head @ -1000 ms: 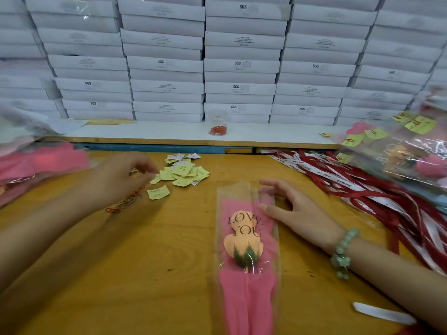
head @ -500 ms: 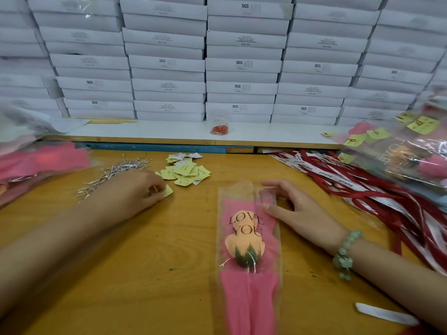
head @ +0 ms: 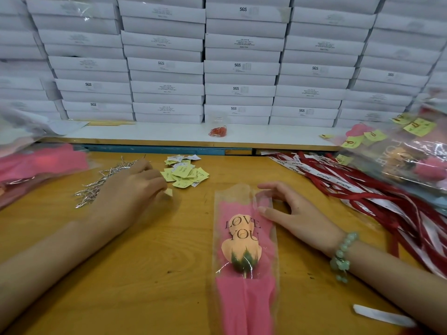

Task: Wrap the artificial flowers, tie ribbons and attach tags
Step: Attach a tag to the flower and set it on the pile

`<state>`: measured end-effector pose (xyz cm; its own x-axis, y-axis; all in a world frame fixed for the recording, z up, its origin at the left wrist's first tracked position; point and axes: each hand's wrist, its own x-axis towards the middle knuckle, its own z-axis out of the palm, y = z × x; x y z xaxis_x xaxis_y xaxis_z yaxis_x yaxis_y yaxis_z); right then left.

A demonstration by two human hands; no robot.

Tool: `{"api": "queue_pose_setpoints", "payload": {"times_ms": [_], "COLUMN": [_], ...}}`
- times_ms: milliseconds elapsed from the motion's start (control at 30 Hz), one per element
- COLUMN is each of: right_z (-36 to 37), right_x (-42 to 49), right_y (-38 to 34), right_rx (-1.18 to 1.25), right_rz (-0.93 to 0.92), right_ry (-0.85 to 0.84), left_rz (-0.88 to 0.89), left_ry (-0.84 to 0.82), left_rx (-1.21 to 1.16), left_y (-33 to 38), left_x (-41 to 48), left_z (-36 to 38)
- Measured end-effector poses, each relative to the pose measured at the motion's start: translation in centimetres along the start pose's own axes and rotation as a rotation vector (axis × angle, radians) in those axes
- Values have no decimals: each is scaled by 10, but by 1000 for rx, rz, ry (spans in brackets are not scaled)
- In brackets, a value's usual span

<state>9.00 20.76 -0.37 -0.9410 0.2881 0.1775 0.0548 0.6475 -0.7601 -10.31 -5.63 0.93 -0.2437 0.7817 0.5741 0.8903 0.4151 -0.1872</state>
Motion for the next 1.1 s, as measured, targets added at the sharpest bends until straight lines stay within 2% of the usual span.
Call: {"api": "queue_pose_setpoints", "payload": {"times_ms": [67,100,233,333,433,533,633,767,933,1100], "right_z": [0,0,1,0,1,1,0,-1,-1,-10], "right_x": [0,0,0,0,0,1,1,1,4,19], "right_y": [0,0,-2,-2,-2,-2,-2,-1,-4,-19], "right_rx": [7,8,11,13,17,9,6,33,102,-22], "right_rz": [-3,-6,-12,-12,-8,-6,-4,-8,-20,-145], "right_ry": [-3,-4,-4,-4,7,6,6,22,98,212], "left_rz": [-29,-82,-394,-621,-868,-1045,-1106,-969,-927,-931], "left_ry": [80,106,109,34,54,56,88,231,206,212], "left_rx": [-84,-202,-849,-1164,-1455,-1444,-1338,-1221,-1225,-1277], "left_y": [11,18,48,52,43,42,53,73,72,71], "left_x": [4,6,13,14,16,26,34,34,34,33], "left_z": [-4,-4,5,14,20,22,27,28,28,29]}}
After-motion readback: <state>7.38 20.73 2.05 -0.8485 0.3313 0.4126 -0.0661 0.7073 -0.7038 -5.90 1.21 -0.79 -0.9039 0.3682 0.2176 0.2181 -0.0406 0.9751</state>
